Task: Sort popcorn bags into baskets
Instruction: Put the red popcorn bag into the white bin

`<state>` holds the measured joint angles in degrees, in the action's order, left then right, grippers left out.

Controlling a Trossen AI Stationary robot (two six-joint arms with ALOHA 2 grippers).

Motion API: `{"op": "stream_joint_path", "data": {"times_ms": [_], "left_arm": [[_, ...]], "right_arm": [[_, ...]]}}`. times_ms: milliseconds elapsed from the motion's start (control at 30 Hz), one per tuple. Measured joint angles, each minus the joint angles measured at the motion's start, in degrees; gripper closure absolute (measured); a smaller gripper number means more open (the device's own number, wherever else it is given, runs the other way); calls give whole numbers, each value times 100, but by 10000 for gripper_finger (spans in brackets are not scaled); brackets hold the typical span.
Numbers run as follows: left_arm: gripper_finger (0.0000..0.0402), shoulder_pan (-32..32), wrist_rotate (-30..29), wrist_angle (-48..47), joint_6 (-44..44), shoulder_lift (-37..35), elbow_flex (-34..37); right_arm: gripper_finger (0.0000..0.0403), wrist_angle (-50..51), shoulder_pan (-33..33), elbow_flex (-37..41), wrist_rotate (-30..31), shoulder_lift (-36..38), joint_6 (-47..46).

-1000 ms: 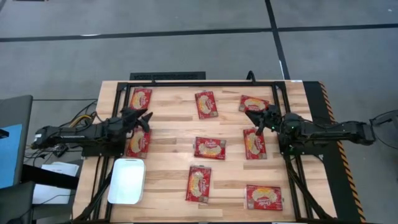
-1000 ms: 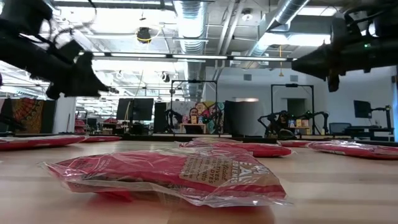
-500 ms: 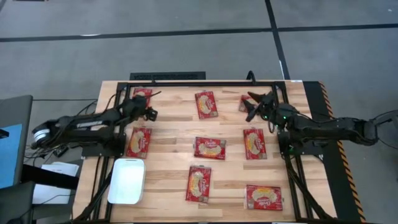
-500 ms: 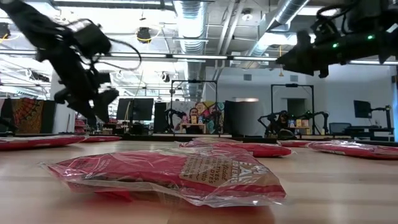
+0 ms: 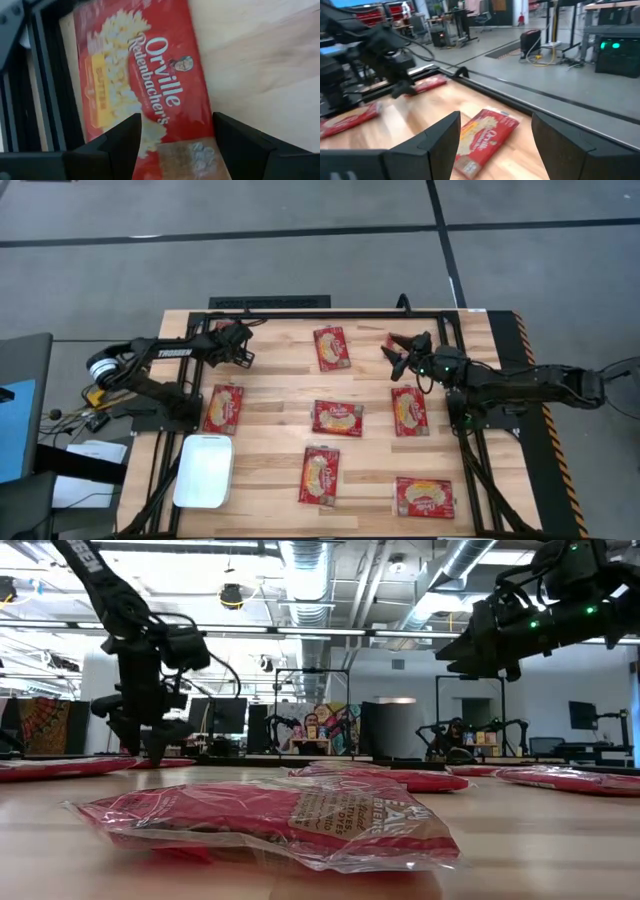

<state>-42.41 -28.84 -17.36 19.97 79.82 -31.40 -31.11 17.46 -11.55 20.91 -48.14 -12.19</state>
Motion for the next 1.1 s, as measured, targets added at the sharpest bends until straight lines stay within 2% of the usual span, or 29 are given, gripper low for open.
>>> {"op": "stream_joint_path", "data": {"times_ms": [100,200,300,433,467,633,800,933,1100], "left_arm": [[179,-170,15,-31,-1,196,-28],[211,-324,52,-99,-52,312,-22],[267,-374,53,-99,-130,330,-14],[372,-388,-14,-142,-167,336,-7],[384,-385,-13,-156,-169,334,-7],[387,-213,16,-189,-214,261,-3],[395,682,45,-505,-428,-227,-219],[395,1490,-29,-456,-1217,-723,-515],[396,2283,391,-347,-2297,-1113,-834]], "right_arm": [[133,-11,-132,0,2,11,2],[133,-11,-166,0,5,11,49],[133,-38,-156,0,9,11,171],[133,-227,-157,0,10,11,430],[133,-319,-156,0,13,11,491],[133,-778,-158,0,-18,15,562],[133,-709,-158,0,-563,11,272],[133,-702,-158,2,-905,-96,-68],[133,-793,-187,-173,-1335,-787,-278]]}}
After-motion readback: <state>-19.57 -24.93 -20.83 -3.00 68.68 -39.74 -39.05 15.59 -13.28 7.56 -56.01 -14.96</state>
